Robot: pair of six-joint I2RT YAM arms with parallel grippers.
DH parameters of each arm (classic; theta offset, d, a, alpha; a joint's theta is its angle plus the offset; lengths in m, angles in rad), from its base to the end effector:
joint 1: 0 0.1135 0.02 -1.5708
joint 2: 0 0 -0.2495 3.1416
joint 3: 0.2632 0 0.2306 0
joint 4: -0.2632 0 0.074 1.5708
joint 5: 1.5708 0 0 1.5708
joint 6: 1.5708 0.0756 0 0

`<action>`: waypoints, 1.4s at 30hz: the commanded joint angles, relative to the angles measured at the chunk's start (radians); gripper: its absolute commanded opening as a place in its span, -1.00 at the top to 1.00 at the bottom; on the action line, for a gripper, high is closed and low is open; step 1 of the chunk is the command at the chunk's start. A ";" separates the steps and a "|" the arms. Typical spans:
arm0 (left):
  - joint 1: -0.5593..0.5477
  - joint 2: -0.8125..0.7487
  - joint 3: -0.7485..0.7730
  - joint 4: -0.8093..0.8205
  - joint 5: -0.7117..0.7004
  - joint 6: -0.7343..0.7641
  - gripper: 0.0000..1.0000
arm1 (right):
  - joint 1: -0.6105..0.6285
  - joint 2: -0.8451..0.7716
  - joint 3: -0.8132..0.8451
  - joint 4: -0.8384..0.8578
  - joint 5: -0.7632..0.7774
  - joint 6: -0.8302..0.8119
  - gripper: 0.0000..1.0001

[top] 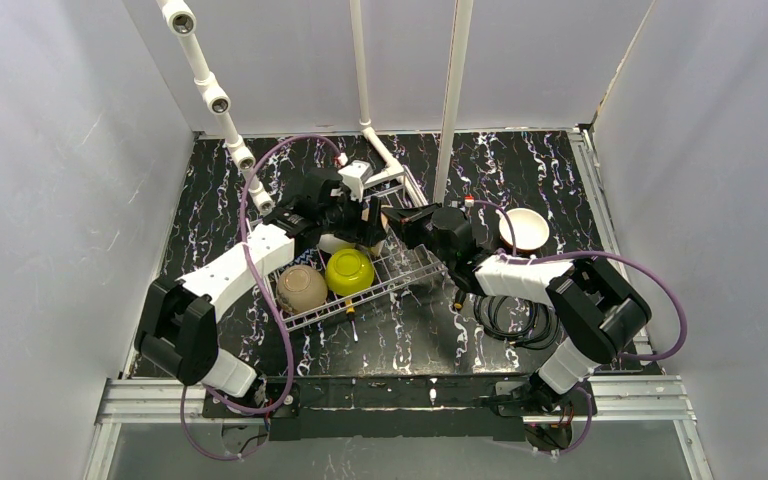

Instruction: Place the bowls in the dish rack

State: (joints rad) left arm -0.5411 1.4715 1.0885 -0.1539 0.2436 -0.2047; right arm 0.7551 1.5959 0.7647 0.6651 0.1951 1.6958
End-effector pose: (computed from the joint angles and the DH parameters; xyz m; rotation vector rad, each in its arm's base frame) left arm 0.2913 -0.1963 0.2588 0.5109 2.1087 -0.6950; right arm 0.2771 0.2407 0.2144 1.0694 1.7326 1.5487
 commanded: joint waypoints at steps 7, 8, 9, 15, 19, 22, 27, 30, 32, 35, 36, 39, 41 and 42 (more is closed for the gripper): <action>-0.028 0.020 0.035 0.085 -0.062 0.095 0.46 | 0.000 -0.096 0.041 -0.001 0.032 -0.013 0.52; -0.028 0.024 0.038 0.084 -0.061 0.107 0.48 | -0.001 -0.098 0.040 -0.016 0.038 -0.018 0.37; -0.028 0.027 0.042 0.085 -0.059 0.115 0.49 | -0.001 -0.101 0.039 -0.030 0.044 -0.022 0.23; -0.030 0.047 0.052 0.088 -0.059 0.141 0.55 | -0.012 -0.121 0.038 -0.085 0.073 -0.054 -0.43; -0.030 0.054 0.063 0.100 -0.066 0.150 0.56 | -0.016 -0.160 0.049 -0.197 0.091 -0.075 -0.49; -0.030 0.062 0.080 0.097 -0.072 0.159 0.56 | -0.017 -0.199 0.089 -0.396 0.119 -0.069 -0.43; -0.029 0.065 0.096 0.100 -0.087 0.171 0.56 | -0.024 -0.272 0.083 -0.501 0.165 -0.094 -0.34; -0.030 0.072 0.114 0.095 -0.095 0.183 0.56 | -0.028 -0.303 0.110 -0.585 0.192 -0.127 -0.28; -0.030 0.081 0.129 0.090 -0.103 0.190 0.56 | -0.032 -0.328 0.117 -0.612 0.204 -0.152 -0.25; -0.031 0.093 0.154 0.086 -0.116 0.199 0.56 | -0.035 -0.387 0.116 -0.636 0.238 -0.229 -0.18; -0.032 0.099 0.164 0.081 -0.120 0.212 0.56 | -0.035 -0.409 0.123 -0.652 0.264 -0.272 -0.15; -0.040 0.121 0.205 0.057 -0.144 0.247 0.56 | -0.036 -0.480 0.153 -0.784 0.380 -0.392 -0.14; -0.050 0.140 0.230 0.043 -0.175 0.282 0.56 | -0.036 -0.536 0.152 -0.840 0.455 -0.460 -0.14; -0.056 0.152 0.247 0.038 -0.196 0.299 0.55 | -0.037 -0.564 0.150 -0.863 0.486 -0.490 -0.14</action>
State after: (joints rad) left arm -0.5766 1.6184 1.2400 -0.1368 0.1181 0.0113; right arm 0.7254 1.1400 0.8631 -0.0612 0.4854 1.3838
